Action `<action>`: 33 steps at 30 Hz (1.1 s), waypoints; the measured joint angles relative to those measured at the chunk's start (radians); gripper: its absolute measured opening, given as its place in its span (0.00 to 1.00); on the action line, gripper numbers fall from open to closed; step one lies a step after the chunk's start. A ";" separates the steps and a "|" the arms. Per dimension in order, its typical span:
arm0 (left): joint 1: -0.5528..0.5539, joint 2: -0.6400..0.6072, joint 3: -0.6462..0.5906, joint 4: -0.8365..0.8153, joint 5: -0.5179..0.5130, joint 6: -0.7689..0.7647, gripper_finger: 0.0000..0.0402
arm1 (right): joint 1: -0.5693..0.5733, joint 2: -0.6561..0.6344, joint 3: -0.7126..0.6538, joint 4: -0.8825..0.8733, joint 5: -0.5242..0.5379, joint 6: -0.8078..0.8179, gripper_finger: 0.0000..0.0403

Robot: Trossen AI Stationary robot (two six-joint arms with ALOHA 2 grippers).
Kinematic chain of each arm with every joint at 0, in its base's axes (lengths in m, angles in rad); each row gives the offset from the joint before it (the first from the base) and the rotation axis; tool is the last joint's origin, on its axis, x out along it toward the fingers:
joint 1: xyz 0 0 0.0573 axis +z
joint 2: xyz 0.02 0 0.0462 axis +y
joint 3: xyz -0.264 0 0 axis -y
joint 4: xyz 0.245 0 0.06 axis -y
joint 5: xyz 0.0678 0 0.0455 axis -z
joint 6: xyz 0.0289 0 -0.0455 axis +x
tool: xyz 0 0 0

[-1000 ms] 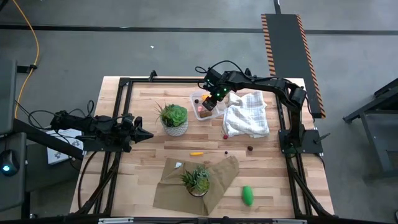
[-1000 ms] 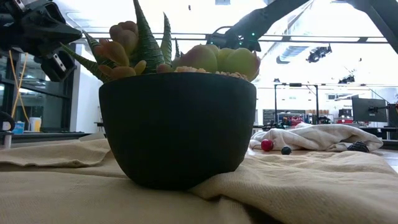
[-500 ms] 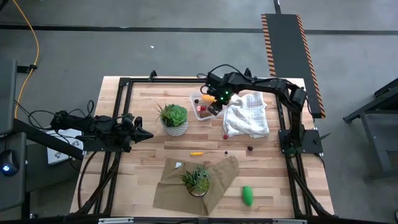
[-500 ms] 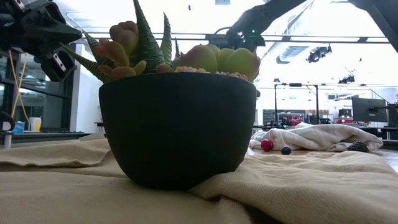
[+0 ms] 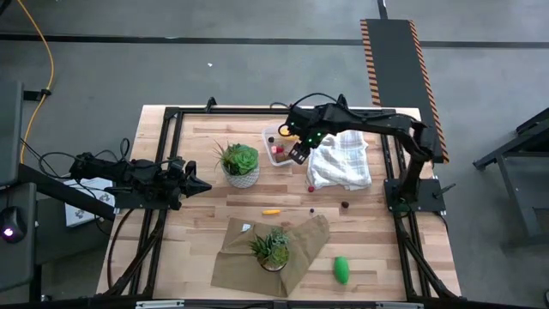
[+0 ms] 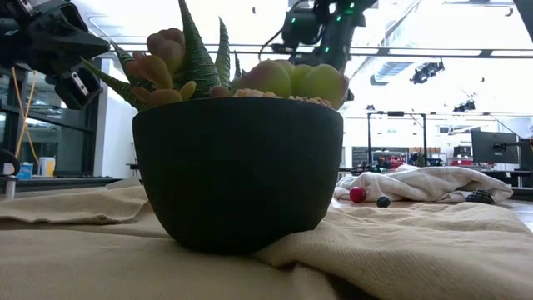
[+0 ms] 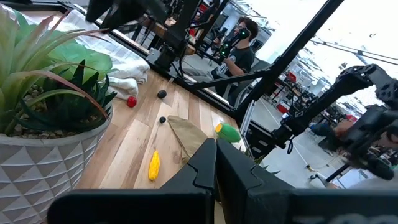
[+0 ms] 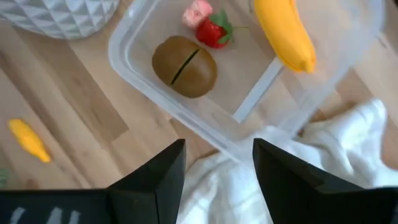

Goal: Pick and placing Produce into tupperware
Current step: Put the blackberry into the transparent bin

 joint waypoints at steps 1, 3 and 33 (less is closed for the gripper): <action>0.000 0.000 0.000 0.000 0.000 0.000 0.00 | 0.003 -0.016 0.000 -0.008 0.001 0.013 0.44; 0.000 0.000 0.000 0.000 0.000 0.000 0.00 | 0.010 -0.045 0.000 -0.035 0.008 0.033 0.44; 0.000 0.000 0.000 0.000 0.000 0.000 0.00 | 0.151 -0.611 -0.615 0.035 0.001 0.526 0.44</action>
